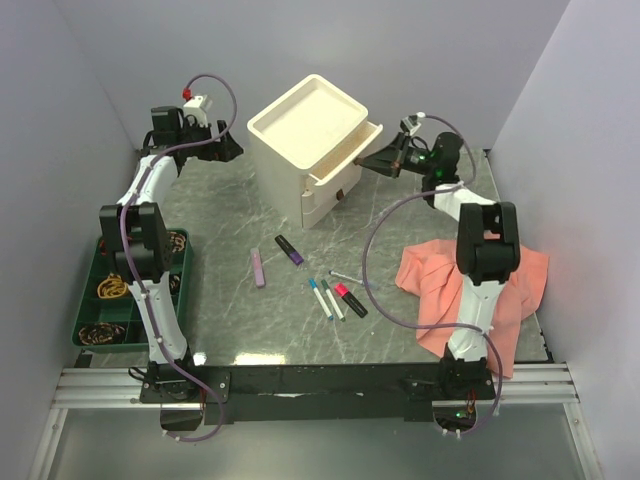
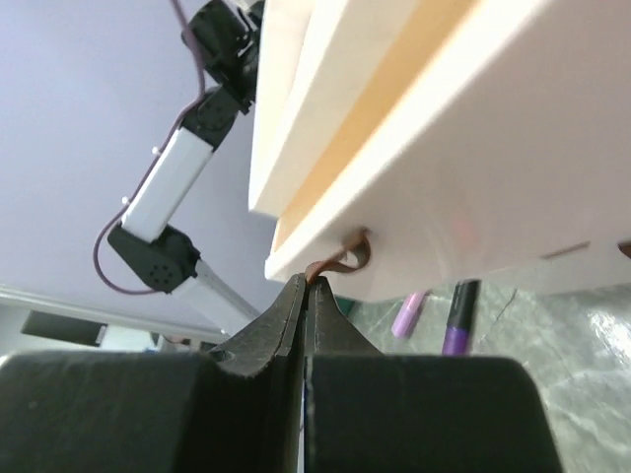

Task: Sort the stationery into containers
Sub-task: Open the drawer in the storage box.

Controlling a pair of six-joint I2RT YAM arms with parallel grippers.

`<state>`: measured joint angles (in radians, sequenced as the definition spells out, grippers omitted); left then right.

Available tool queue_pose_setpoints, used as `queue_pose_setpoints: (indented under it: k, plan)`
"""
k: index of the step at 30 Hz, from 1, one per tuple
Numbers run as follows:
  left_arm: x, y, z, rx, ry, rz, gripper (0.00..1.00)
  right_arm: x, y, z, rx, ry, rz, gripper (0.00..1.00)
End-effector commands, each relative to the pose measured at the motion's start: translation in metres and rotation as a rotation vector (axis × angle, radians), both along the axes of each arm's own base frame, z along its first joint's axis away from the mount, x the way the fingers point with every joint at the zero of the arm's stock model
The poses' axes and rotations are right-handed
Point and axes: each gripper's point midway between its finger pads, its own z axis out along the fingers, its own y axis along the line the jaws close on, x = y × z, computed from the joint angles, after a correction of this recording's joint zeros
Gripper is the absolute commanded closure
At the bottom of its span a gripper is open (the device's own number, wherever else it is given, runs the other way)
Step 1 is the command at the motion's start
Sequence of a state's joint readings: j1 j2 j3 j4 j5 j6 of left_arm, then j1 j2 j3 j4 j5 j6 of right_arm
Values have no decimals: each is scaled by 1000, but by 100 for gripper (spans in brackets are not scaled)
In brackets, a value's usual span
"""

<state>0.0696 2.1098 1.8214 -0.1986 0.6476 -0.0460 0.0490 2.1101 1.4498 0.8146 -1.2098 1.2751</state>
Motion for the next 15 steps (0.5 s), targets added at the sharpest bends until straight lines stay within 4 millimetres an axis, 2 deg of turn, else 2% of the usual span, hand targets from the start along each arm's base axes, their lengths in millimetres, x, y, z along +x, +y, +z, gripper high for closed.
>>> queue_pose_setpoints:
  k: [1,3,9,15]
  plan:
    - [1,5,56,-32,-126,-1,1,-30,-20,36,-26,-124,24,100]
    - [0,5,59,-46,-129,-5,0,-31,-38,36,-37,-115,-12,100]
    - [5,11,64,-45,-144,13,0,-51,-49,36,-52,-103,-16,100]
    - [5,11,67,-48,-151,12,1,-62,-62,37,-64,-96,-39,100]
